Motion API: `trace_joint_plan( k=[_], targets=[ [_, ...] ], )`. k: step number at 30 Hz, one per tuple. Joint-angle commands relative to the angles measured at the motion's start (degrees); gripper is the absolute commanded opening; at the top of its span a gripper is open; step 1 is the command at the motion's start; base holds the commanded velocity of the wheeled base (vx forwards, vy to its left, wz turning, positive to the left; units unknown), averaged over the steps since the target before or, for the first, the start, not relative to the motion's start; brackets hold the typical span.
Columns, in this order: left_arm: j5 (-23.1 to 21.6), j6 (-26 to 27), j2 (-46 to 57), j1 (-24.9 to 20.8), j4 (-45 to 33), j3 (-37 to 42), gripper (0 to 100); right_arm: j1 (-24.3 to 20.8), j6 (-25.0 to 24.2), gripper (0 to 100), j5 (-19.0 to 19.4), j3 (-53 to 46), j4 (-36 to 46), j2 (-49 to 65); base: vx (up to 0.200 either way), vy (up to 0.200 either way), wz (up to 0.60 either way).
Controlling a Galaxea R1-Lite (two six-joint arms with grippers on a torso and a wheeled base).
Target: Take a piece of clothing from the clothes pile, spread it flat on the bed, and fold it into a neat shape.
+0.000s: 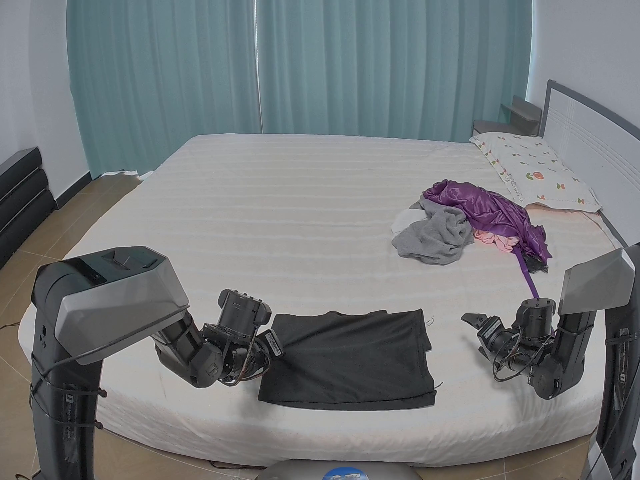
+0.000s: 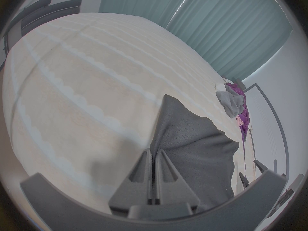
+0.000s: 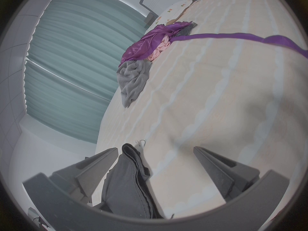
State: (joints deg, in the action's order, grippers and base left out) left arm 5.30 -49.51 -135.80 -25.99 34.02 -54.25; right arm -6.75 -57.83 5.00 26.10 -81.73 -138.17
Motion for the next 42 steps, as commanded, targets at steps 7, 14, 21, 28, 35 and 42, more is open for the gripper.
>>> trace_joint_plan(
  k=[7, 14, 21, 28, 35, 42],
  targets=[
    [1.3, -0.3, 1.1, 0.5, 0.1, 1.6, 0, 0.0, 0.0, 100, 0.0, 0.0, 0.0, -0.1, 0.0, 0.2, 0.0],
    [2.1, -0.3, 1.1, 1.1, 0.0, 1.8, 0, 0.0, 0.0, 100, 0.0, 0.0, 0.0, -0.1, 0.0, 0.2, 0.0],
    [2.4, -1.2, 1.1, 1.5, -0.1, 1.9, 0, 0.0, 0.0, 100, 0.0, 0.0, -0.1, -0.1, 0.0, 0.2, 0.0],
    [2.4, -1.7, 1.4, 1.8, -0.6, 2.2, 0, 0.0, 0.0, 100, 0.0, 0.0, 0.0, -0.1, 0.0, 0.2, 0.0],
    [2.4, -3.1, 2.4, 1.9, -3.1, 2.0, 0, 0.0, 0.0, 100, 0.0, 0.0, 0.0, -0.1, 0.0, 0.2, 0.0],
    [2.4, -3.1, 2.5, 1.8, -3.2, 2.2, 0, 0.0, 0.0, 100, 0.0, 0.0, -0.1, -0.1, 0.0, 0.2, 0.0]
  ],
)
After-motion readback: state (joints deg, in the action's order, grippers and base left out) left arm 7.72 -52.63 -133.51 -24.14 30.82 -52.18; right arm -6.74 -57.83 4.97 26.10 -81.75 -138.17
